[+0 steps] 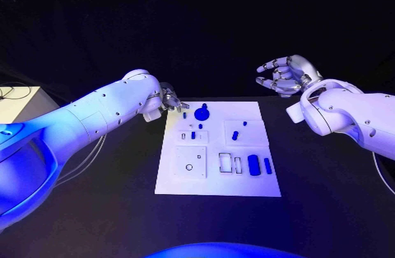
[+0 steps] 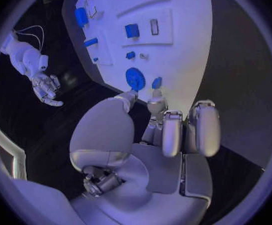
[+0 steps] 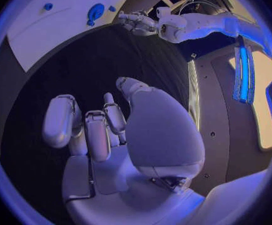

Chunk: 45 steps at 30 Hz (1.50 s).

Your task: Assemble the parts on the task board

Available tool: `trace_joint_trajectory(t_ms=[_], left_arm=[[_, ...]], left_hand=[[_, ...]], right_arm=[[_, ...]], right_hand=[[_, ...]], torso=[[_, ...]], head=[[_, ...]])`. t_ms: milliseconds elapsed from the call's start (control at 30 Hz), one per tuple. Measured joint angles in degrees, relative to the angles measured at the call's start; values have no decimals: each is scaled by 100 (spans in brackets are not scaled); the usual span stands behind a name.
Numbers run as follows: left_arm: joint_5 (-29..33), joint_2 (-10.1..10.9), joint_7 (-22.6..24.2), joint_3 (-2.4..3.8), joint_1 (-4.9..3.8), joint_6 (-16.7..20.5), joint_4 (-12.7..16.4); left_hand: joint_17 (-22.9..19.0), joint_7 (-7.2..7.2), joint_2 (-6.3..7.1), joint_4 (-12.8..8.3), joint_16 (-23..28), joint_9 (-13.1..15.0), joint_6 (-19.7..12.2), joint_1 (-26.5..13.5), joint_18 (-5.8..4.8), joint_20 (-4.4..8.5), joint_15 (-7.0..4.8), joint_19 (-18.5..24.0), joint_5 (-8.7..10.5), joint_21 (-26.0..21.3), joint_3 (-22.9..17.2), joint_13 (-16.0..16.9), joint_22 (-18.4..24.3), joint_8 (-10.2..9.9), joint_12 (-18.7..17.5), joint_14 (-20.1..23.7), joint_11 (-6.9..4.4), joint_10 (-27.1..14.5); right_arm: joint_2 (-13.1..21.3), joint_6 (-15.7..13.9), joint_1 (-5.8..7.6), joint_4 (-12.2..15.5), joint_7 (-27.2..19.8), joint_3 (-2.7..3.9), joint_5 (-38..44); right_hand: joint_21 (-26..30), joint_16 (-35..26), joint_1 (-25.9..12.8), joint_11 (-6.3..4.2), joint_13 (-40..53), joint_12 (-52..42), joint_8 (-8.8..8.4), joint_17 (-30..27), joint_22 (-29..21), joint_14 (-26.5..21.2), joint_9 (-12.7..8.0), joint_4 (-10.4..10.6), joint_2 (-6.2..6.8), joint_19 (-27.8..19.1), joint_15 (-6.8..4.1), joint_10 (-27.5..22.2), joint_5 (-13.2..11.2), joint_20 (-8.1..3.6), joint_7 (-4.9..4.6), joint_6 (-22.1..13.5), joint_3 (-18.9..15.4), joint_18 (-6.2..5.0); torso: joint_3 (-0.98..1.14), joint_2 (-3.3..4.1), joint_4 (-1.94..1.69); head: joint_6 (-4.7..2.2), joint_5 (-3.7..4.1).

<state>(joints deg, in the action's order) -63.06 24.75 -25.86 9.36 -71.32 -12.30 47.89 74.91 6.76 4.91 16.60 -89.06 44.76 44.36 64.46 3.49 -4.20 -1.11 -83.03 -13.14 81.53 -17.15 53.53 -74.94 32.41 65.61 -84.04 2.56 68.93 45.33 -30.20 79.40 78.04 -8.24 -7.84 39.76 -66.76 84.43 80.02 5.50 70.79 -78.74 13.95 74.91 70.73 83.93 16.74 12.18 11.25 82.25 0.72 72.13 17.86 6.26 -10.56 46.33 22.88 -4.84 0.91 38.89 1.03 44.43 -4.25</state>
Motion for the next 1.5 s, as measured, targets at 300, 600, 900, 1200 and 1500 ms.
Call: trace_joint_trajectory(t_ms=[300, 600, 900, 1200, 1500], left_arm=[[-26, -169, 3, -10, -5, -56, -262], [-71, -273, 24, -21, -6, -59, -432], [-134, -306, 45, -24, -6, -56, -517], [-156, -346, 65, -34, -7, -62, -606], [-162, -358, 81, -39, -7, -69, -636]], left_hand=[[0, 0, 3, -17, -12, 46, 0, 48, 0, 0, -12, 0, 0, 0, -17, 0, 0, 67, 24, 12, -2, -2], [0, 0, 3, -17, -12, 51, 0, 48, 0, 0, -21, 0, 0, 0, -17, 0, 1, 67, 24, 21, -21, -22], [0, -22, 3, -17, -12, 59, -22, 48, 0, 0, -21, 0, 0, 0, -17, 5, 1, 88, 24, 21, -21, -23], [0, -22, -21, -17, -12, 76, -22, 72, 0, 0, -21, 0, 0, 0, -50, 11, 1, 88, 24, 21, -42, -1], [0, -25, -24, -16, -12, 91, -25, 115, 0, 0, -43, 0, 1, 22, -82, 11, 2, 111, 24, -1, -42, -1]], right_arm=[[20, -5, 16, 48, 0, 8, 18], [51, -9, 51, 102, 0, 14, 35], [75, -20, 92, 134, 0, 19, 53], [103, -31, 110, 166, 1, 22, 69], [112, -39, 119, 180, 2, 23, 79]], right_hand=[[0, 0, 0, 0, 0, 0, 0, 0, 0, 0, 0, 0, 0, 0, 0, 0, 0, 0, 2, 2, 0, 0], [0, 0, 0, 0, 0, 0, 0, 0, 0, 0, 0, 0, 0, 0, 0, 0, 0, 0, 3, 3, 0, 0], [0, 0, 0, 0, 1, -1, 0, 0, 1, 0, 0, -1, 0, 0, 0, 0, 0, 0, 3, 3, 33, 0], [0, 0, 0, 0, 1, -1, 0, 0, 0, 0, 0, -1, 0, 0, 0, 1, 0, 0, 4, 4, 32, 0], [0, 0, 0, 0, 1, -1, 0, 0, 1, 0, 0, 0, 0, 0, 0, 1, 0, 0, 5, 5, 31, 0]], torso=[[-8, 11, 12], [-14, 63, 37], [-18, 99, 43], [-19, 109, 48], [-20, 108, 40]], head=[[12, -21], [-9, -30], [-9, -34], [11, -38], [36, -32]])
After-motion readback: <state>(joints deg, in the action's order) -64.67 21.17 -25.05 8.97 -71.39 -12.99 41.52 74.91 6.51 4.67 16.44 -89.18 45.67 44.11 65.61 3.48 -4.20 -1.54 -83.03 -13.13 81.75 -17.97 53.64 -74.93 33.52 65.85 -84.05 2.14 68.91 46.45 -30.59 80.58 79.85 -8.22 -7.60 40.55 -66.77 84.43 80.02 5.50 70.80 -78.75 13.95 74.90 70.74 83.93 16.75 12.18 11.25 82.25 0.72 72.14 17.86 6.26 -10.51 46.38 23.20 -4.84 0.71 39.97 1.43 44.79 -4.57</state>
